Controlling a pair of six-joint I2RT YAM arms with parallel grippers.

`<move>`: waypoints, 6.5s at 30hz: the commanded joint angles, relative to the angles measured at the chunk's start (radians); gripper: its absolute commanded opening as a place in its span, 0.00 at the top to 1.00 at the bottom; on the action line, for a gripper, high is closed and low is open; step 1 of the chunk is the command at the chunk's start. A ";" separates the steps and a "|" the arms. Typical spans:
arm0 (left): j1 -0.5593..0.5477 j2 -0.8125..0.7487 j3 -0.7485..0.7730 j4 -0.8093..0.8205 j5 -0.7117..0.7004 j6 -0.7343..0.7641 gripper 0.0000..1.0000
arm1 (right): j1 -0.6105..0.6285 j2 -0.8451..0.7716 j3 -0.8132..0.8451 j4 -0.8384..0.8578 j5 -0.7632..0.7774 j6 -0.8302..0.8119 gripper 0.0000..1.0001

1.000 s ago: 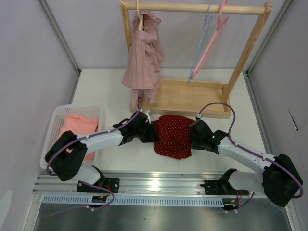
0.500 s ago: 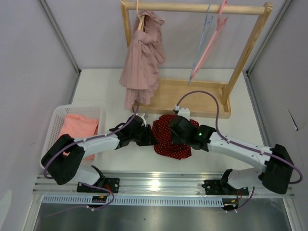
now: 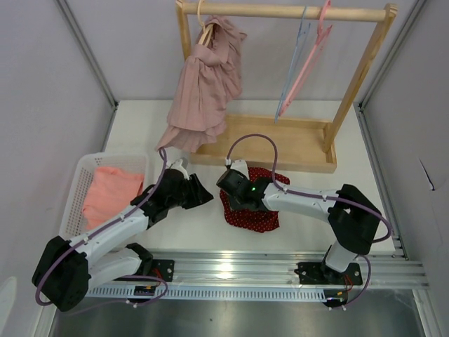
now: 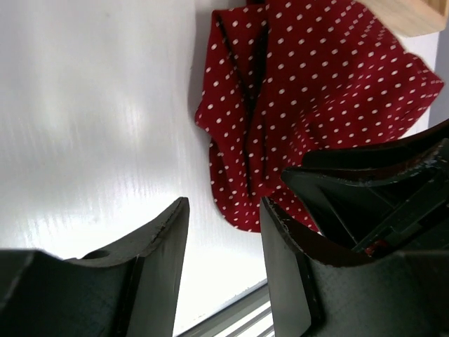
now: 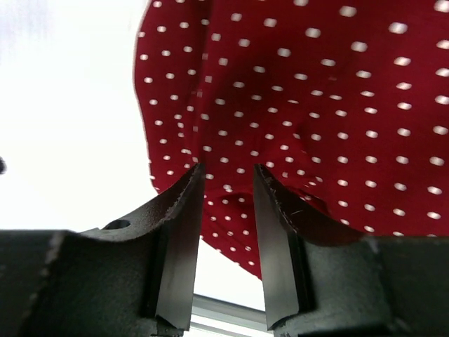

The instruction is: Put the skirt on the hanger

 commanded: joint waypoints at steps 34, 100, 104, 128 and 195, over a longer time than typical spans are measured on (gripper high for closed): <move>-0.175 0.270 0.109 0.218 0.140 -0.004 0.55 | -0.028 -0.225 0.063 -0.168 0.151 0.058 1.00; 0.184 -0.253 0.727 -0.416 0.245 0.161 1.00 | -0.748 -0.825 0.372 -0.368 -0.343 -0.095 1.00; 0.185 -0.319 0.740 -0.445 0.268 0.184 1.00 | -0.748 -0.860 0.402 -0.353 -0.395 -0.098 1.00; 0.184 -0.266 0.786 -0.485 0.255 0.013 1.00 | -0.763 -0.736 0.371 -0.371 -0.510 -0.054 1.00; 0.288 -0.385 0.509 -0.428 0.385 0.324 0.47 | -0.605 -0.882 -0.075 -0.172 -0.232 0.097 0.39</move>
